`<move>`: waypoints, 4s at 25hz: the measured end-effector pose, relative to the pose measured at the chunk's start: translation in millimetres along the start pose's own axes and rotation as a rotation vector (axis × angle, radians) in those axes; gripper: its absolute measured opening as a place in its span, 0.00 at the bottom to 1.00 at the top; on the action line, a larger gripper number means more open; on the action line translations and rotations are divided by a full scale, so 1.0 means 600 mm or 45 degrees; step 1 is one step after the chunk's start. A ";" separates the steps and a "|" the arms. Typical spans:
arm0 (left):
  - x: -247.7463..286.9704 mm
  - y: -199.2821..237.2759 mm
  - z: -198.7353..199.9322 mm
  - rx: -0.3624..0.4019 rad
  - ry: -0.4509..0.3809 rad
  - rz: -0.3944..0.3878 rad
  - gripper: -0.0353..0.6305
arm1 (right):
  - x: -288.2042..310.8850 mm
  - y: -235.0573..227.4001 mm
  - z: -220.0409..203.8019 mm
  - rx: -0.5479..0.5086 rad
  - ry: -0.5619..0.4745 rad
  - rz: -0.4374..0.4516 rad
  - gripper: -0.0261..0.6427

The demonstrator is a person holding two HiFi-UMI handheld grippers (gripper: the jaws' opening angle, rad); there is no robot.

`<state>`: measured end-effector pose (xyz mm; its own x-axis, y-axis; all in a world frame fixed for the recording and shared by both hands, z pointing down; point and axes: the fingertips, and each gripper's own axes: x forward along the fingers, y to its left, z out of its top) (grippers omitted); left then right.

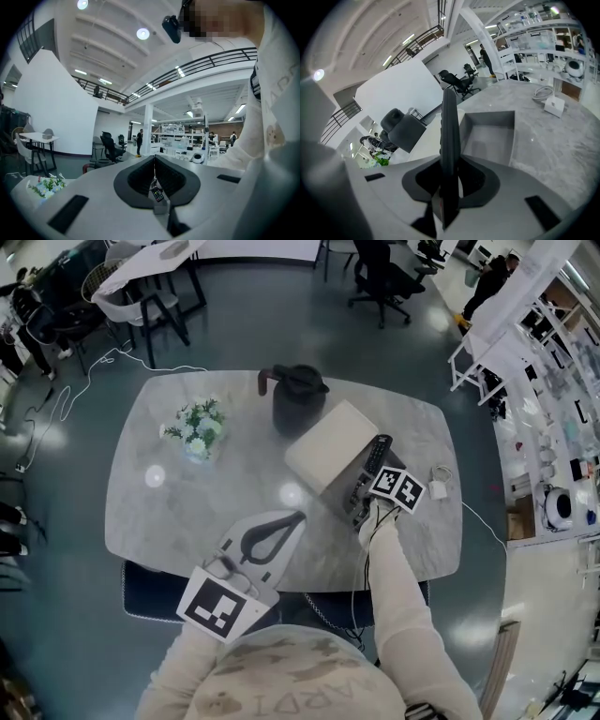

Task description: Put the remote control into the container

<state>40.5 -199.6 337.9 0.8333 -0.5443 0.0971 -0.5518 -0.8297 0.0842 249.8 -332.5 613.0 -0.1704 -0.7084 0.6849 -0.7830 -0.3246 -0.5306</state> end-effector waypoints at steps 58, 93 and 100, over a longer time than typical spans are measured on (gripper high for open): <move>-0.003 0.073 -0.035 -0.069 0.072 0.093 0.07 | 0.087 -0.028 -0.035 0.215 0.491 -0.145 0.22; -0.011 0.043 -0.034 -0.060 0.078 0.085 0.07 | 0.058 -0.060 -0.049 0.116 0.634 -0.240 0.18; -0.006 0.037 -0.037 -0.054 0.076 0.083 0.07 | 0.068 -0.066 -0.047 0.119 0.566 -0.259 0.18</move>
<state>24.4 -213.0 361.7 0.7928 -0.5875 0.1625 -0.6067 -0.7863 0.1173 256.7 -330.8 676.2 -0.2744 -0.2955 0.9151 -0.7733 -0.4979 -0.3927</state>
